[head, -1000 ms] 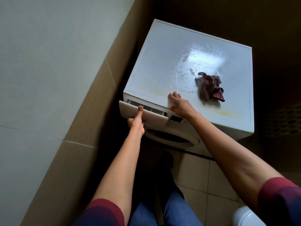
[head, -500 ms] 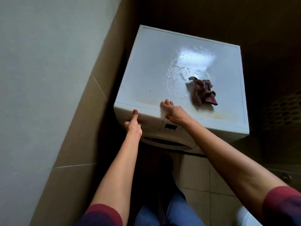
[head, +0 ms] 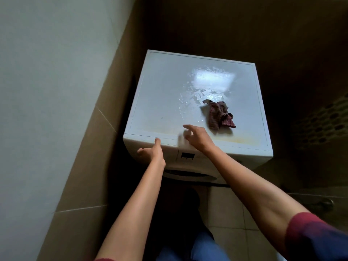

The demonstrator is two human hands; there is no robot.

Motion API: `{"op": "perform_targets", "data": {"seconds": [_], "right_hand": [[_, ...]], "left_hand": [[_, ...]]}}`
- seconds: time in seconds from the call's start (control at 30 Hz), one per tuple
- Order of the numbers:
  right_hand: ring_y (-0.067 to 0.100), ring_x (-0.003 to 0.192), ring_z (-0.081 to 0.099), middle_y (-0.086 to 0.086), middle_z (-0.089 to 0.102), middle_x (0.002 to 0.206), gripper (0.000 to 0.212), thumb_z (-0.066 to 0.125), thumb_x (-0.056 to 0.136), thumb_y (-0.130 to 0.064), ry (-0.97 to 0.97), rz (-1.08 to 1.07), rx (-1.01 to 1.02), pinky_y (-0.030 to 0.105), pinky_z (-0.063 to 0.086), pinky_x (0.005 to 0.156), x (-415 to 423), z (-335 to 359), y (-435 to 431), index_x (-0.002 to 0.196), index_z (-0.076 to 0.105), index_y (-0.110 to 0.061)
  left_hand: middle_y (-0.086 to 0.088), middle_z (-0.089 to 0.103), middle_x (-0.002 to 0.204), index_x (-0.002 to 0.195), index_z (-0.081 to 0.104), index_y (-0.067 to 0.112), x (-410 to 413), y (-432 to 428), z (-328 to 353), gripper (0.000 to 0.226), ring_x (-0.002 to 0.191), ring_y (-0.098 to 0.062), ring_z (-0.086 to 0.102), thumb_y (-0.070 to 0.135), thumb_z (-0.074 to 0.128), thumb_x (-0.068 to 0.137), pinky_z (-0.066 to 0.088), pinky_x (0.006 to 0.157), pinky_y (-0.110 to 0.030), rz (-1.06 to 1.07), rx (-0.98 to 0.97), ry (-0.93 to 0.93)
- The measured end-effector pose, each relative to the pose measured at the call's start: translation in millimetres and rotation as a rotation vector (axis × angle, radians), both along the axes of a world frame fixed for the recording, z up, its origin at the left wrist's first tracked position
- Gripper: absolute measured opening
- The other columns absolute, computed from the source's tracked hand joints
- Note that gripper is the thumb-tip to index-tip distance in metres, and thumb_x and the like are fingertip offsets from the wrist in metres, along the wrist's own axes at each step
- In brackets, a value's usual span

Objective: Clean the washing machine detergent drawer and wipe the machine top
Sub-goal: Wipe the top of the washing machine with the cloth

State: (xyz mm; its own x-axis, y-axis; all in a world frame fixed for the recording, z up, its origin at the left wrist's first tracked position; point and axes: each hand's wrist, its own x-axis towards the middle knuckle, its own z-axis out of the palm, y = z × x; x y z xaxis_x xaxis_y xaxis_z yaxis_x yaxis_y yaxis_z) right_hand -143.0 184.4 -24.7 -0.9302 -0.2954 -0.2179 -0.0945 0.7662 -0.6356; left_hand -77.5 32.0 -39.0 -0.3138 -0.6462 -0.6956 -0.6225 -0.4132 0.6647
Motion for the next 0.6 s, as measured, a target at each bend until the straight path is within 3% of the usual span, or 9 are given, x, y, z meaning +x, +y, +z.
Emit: {"op": "perform_targets", "data": {"seconds": [0.07,0.13,0.2,0.27,0.33,0.43,0.5,0.6], "right_hand": [[0.030,0.108,0.059,0.014,0.065,0.114,0.030,0.059,0.088,-0.009,0.206,-0.207,-0.066,0.038,0.047,0.091,-6,11,17,0.117,0.063,-0.006],[0.036,0.102,0.055,0.018,0.061,0.104,0.021,0.058,0.085,-0.009,0.388,-0.414,-0.015,0.038,0.041,0.085,-18,20,37,0.105,0.062,-0.003],[0.037,0.106,0.047,0.019,0.054,0.110,0.027,0.059,0.083,-0.017,0.374,-0.611,0.036,0.039,0.037,0.089,-32,25,57,0.107,0.057,-0.004],[0.037,0.114,0.041,0.019,0.047,0.121,0.046,0.064,0.082,-0.031,0.186,-0.723,0.084,0.040,0.036,0.095,-44,26,72,0.117,0.049,-0.005],[0.038,0.119,0.039,0.019,0.047,0.125,0.063,0.066,0.079,-0.046,0.041,-0.720,0.139,0.041,0.038,0.097,-52,25,79,0.121,0.045,-0.004],[0.038,0.119,0.040,0.017,0.051,0.122,0.065,0.065,0.076,-0.055,0.027,-0.640,0.225,0.043,0.037,0.097,-60,22,81,0.117,0.050,-0.007],[0.038,0.119,0.040,0.016,0.052,0.121,0.058,0.064,0.078,-0.051,0.029,-0.598,0.295,0.043,0.035,0.098,-65,21,80,0.115,0.053,-0.008],[0.038,0.117,0.040,0.019,0.055,0.118,0.039,0.057,0.084,-0.036,0.021,-0.549,0.356,0.041,0.034,0.097,-68,21,78,0.109,0.059,-0.006]], "left_hand": [[-0.018,0.033,0.143,0.138,0.027,0.004,-4,12,9,0.082,0.130,-0.031,0.035,0.036,0.073,0.077,0.031,0.102,-0.038,-0.074,-0.175,0.044],[-0.015,0.041,0.133,0.129,0.035,0.006,-6,22,18,0.068,0.119,-0.029,0.042,0.025,0.073,0.076,0.035,0.088,-0.031,-0.149,-0.289,0.135],[-0.012,0.050,0.122,0.123,0.042,0.005,-11,29,27,0.054,0.112,-0.026,0.051,0.015,0.070,0.078,0.041,0.086,-0.028,-0.255,-0.301,0.257],[-0.006,0.057,0.107,0.115,0.048,0.006,-17,34,33,0.041,0.101,-0.023,0.058,0.009,0.068,0.079,0.045,0.088,-0.029,-0.369,-0.264,0.333],[-0.002,0.059,0.098,0.111,0.052,0.005,-21,39,36,0.036,0.091,-0.017,0.060,0.004,0.068,0.079,0.046,0.081,-0.019,-0.495,-0.250,0.377],[0.000,0.061,0.094,0.108,0.055,0.002,-26,47,37,0.032,0.076,-0.003,0.058,0.003,0.068,0.080,0.036,0.064,0.004,-0.662,-0.274,0.395],[0.002,0.062,0.094,0.108,0.056,0.005,-27,51,37,0.031,0.077,-0.003,0.058,0.005,0.068,0.080,0.036,0.062,0.003,-0.722,-0.250,0.385],[0.002,0.063,0.096,0.107,0.056,0.010,-26,56,35,0.030,0.085,-0.011,0.061,0.008,0.069,0.080,0.041,0.076,-0.013,-0.820,-0.204,0.364]]}}
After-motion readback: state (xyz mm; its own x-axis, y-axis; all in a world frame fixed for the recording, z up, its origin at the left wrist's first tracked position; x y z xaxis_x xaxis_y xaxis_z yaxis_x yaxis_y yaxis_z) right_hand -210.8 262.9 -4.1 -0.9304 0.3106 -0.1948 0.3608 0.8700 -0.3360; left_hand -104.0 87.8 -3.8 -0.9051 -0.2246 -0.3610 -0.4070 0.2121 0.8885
